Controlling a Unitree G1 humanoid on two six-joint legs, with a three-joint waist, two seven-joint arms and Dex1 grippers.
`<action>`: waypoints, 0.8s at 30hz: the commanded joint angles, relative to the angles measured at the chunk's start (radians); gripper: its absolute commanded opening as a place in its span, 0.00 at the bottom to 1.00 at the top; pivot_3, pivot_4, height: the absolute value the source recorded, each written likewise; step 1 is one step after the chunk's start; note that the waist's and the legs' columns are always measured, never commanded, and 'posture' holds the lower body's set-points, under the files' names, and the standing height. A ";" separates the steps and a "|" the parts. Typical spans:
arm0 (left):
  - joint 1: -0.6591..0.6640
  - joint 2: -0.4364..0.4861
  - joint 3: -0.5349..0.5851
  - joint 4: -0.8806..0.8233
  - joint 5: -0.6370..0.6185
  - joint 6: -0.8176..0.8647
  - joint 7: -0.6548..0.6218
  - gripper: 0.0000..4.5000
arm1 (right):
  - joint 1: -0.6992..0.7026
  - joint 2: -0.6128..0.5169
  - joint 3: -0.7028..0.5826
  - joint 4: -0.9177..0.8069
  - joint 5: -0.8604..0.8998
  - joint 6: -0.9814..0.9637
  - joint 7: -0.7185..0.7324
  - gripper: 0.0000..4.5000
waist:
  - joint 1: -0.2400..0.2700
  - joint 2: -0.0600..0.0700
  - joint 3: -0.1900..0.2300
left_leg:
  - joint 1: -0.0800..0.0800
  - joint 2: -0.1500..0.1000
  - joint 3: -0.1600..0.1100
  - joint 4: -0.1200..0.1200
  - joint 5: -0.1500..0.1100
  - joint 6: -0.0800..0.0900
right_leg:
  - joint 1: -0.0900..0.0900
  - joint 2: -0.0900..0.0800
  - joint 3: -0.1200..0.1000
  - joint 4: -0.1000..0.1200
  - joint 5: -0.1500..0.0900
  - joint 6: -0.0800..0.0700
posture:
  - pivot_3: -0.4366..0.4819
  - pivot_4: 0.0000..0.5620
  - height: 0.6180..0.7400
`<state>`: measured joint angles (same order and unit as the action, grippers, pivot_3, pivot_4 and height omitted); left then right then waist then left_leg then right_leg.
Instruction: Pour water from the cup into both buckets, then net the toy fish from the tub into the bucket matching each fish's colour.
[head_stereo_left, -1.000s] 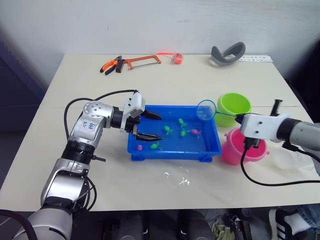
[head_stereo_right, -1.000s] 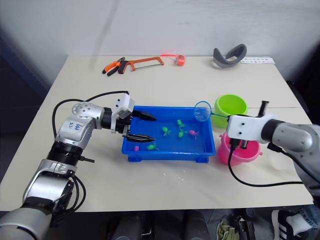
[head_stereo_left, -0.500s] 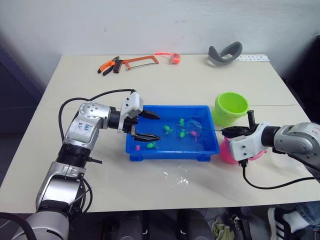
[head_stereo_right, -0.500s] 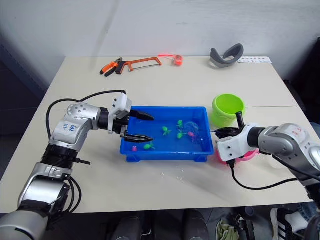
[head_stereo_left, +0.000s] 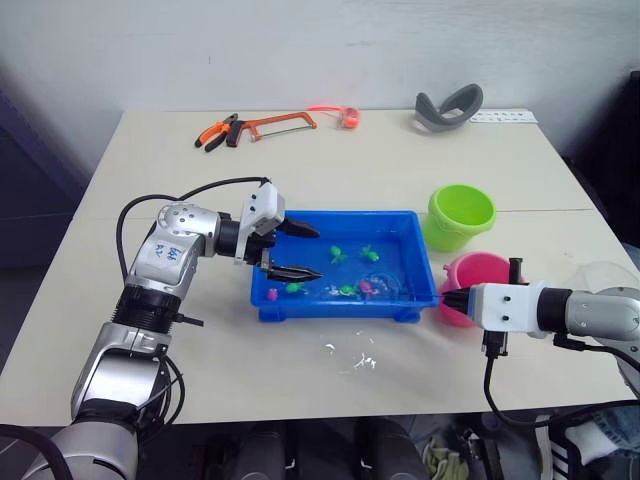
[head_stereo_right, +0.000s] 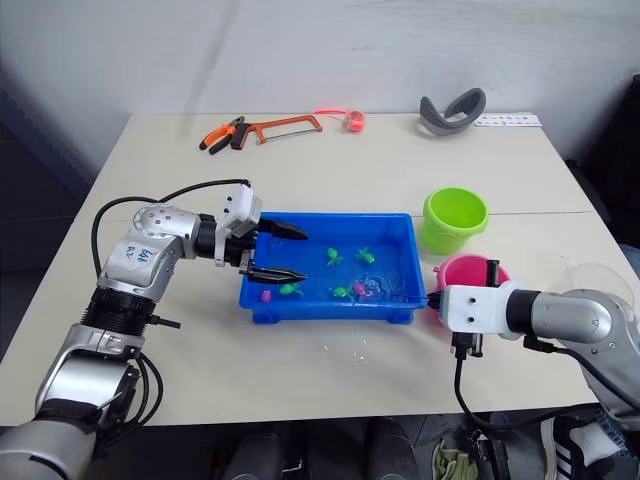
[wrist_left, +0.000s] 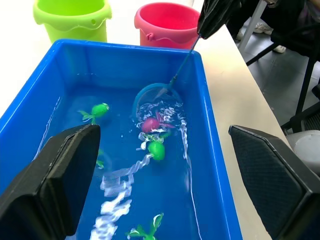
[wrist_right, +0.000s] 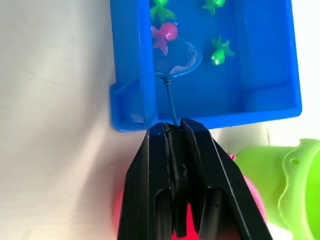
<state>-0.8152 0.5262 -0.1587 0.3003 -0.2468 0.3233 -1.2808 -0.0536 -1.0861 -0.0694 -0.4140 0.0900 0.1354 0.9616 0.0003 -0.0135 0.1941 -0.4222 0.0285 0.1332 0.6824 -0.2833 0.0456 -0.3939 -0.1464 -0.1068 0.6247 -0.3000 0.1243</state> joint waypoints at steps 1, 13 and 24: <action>-0.026 0.004 0.013 0.006 -0.006 -0.020 -0.008 0.99 | -0.006 0.040 -0.058 -0.074 0.102 0.159 -0.018 0.00 | 0.000 0.000 0.000 | 0.000 0.000 0.000 0.000 0.000 0.000 | 0.000 0.000 0.000 0.000 0.000 0.000 | 0.48 0.27 1.00; -0.043 0.019 0.016 0.093 0.017 -0.078 -0.016 0.99 | -0.026 0.142 -0.157 -0.208 0.461 0.658 -0.111 0.00 | 0.003 0.000 0.000 | -0.001 0.000 -0.002 0.000 -0.001 0.001 | 0.000 -0.001 -0.001 -0.001 0.000 0.000 | 0.48 0.27 1.00; -0.028 0.111 0.001 0.152 0.067 -0.159 -0.089 0.99 | -0.205 0.163 0.069 -0.140 0.224 0.509 -0.207 0.00 | -0.004 0.000 0.000 | -0.001 0.000 0.001 -0.001 -0.001 0.001 | -0.003 -0.001 0.000 0.000 0.000 0.000 | 0.48 0.27 1.00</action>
<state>-0.8390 0.6240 -0.1626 0.4524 -0.1857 0.1827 -1.3537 -0.2423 -0.9294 -0.0237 -0.5635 0.3530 0.6773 0.7681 -0.0034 -0.0134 0.1941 -0.4235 0.0283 0.1343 0.6815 -0.2843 0.0466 -0.3966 -0.1469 -0.1065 0.6245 -0.3001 0.1240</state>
